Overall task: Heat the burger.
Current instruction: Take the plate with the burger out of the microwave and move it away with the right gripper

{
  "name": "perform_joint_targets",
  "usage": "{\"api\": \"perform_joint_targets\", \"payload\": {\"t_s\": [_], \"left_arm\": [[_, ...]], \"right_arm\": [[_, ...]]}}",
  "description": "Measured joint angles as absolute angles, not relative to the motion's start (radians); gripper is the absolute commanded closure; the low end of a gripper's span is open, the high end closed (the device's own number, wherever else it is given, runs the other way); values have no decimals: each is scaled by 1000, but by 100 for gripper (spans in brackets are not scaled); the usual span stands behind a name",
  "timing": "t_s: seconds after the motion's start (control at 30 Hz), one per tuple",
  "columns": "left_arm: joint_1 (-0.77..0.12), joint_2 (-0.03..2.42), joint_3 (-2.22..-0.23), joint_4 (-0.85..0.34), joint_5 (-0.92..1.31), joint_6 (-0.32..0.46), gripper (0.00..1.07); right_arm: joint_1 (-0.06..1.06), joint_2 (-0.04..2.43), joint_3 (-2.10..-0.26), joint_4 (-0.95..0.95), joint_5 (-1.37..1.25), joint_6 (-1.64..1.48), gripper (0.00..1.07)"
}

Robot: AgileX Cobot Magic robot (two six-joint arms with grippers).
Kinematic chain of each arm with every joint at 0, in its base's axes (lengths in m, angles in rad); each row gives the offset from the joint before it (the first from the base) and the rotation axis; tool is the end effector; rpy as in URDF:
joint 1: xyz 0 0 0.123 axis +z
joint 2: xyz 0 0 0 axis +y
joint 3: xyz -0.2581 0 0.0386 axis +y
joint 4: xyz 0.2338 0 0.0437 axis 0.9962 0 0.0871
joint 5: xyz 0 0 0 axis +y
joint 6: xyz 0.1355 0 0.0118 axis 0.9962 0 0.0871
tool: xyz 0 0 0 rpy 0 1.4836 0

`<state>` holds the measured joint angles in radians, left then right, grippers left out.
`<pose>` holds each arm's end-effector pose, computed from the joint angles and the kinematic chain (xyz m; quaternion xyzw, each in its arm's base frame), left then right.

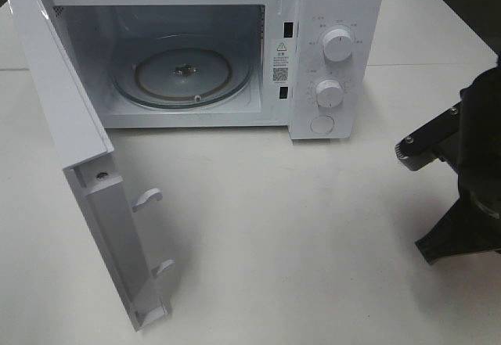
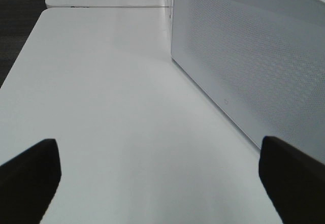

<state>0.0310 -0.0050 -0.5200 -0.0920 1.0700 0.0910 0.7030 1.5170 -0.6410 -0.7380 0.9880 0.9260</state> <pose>0.0441 -0.0096 0.2556 0.0280 0.8478 -0.0137 0.5295 0.2028 0.0717 0.1189 -0.1238 0.9474 -0.2613 0.1372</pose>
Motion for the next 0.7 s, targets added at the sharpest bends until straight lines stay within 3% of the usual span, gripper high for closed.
{"api": "perform_joint_targets", "payload": {"t_s": [0.7], "left_arm": [[31,-5,-520,-92,1070,91,8]], "right_arm": [[701,1722,-644,-828,874,1088,102]]}}
